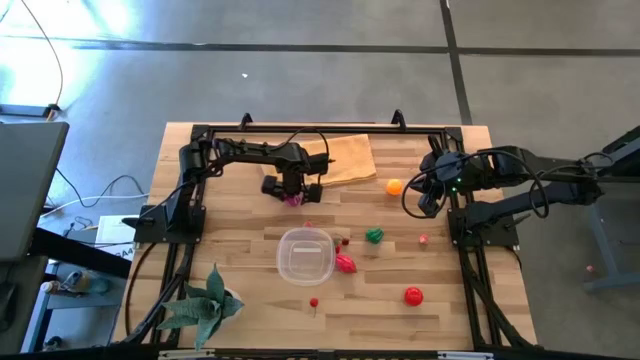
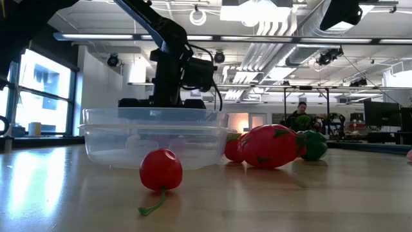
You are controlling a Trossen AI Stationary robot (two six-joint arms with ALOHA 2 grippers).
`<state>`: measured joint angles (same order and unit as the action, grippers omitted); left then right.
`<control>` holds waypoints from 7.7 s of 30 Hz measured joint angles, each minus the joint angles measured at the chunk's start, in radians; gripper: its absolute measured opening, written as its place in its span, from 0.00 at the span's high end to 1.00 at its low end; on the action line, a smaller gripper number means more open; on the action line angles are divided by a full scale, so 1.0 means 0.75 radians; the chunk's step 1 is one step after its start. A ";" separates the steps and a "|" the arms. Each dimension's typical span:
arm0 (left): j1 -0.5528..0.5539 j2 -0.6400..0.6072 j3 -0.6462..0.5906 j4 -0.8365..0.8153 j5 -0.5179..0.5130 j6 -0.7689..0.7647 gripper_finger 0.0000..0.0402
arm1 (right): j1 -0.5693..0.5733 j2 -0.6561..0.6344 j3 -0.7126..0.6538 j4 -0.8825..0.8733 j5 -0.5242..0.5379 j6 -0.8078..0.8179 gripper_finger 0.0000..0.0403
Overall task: Pick and placing Produce into tupperware
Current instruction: Put the red onion into the transparent bin, then put the left pink peach into the transparent bin
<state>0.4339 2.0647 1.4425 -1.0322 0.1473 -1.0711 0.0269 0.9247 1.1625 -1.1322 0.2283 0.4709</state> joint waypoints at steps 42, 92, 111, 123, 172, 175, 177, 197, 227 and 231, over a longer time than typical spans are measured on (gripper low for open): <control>-0.021 -0.002 0.302 -0.150 -0.020 0.487 0.41 | -0.001 0.000 0.000 0.000 0.000 0.000 0.95; -0.694 0.171 0.438 -0.372 -0.257 1.750 0.41 | 0.000 0.000 0.000 0.000 0.000 0.000 0.95; -0.693 0.169 0.384 -0.240 -0.207 1.747 0.41 | 0.000 0.000 0.000 0.000 0.000 0.000 0.95; -0.693 0.169 0.384 -0.241 -0.171 1.736 0.40 | 0.000 0.000 0.000 0.000 0.000 0.000 0.95; -0.695 0.202 0.384 -0.324 -0.125 1.721 0.25 | 0.000 0.000 0.000 0.000 0.000 0.000 0.95; -0.695 0.202 0.384 -0.324 -0.106 1.739 0.24 | 0.000 0.000 0.000 0.000 0.000 0.000 0.95; -0.694 0.202 0.389 -0.325 -0.072 1.739 0.24 | -0.001 0.000 0.000 0.000 0.000 0.000 0.95; -0.625 0.189 1.049 -0.717 -0.333 1.406 0.24 | 0.000 0.000 0.000 0.000 0.000 0.000 0.95; -0.378 0.178 0.667 -0.495 -0.432 2.873 0.41 | 0.000 0.000 0.000 0.000 0.000 0.000 0.95; -0.379 0.178 0.621 -0.391 -0.273 3.097 0.46 | 0.000 0.000 0.000 0.000 0.000 0.000 0.95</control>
<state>0.1498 2.1979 1.9081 -1.3253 -0.0578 1.2516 0.0267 0.9249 1.1625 -1.1322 0.2283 0.4709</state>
